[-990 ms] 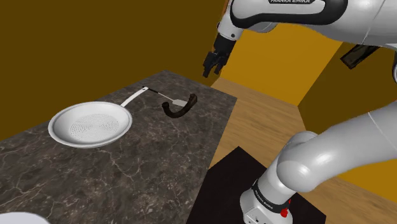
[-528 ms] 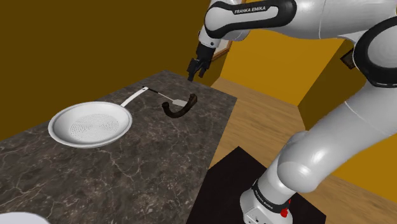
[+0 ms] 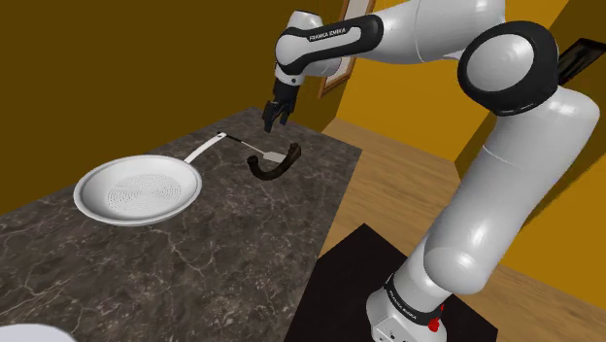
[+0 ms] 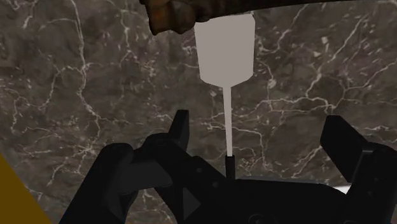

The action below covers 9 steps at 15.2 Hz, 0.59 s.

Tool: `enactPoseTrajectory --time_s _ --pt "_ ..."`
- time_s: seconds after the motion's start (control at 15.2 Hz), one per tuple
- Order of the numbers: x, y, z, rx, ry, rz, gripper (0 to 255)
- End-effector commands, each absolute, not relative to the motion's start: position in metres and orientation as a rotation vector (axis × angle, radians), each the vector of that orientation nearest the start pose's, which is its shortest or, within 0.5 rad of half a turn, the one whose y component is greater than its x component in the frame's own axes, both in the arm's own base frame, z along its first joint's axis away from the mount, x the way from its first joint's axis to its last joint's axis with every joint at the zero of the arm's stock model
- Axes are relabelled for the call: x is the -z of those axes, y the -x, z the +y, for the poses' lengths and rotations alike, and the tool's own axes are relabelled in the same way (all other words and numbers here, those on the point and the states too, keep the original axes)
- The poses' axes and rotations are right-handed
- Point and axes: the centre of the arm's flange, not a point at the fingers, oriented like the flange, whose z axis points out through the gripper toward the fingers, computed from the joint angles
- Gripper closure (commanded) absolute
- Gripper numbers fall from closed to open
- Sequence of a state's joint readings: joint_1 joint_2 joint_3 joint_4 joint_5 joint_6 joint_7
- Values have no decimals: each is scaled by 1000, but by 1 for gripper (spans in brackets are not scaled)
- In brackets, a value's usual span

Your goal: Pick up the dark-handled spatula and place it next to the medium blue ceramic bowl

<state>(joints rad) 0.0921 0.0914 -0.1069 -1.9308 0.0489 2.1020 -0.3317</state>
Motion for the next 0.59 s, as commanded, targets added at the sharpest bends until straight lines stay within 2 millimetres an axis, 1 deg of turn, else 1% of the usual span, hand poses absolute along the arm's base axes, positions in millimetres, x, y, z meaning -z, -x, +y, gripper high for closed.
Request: enactPoseTrajectory --time_s 0.0,0.4,0.46,0.53 --pt "-432 -613 0 125 3083 -490 0" --pt "-384 -676 15 105 3072 -583 0" --pt "-378 -683 17 102 3071 -593 0" --pt "-373 -684 17 102 3071 -593 0"
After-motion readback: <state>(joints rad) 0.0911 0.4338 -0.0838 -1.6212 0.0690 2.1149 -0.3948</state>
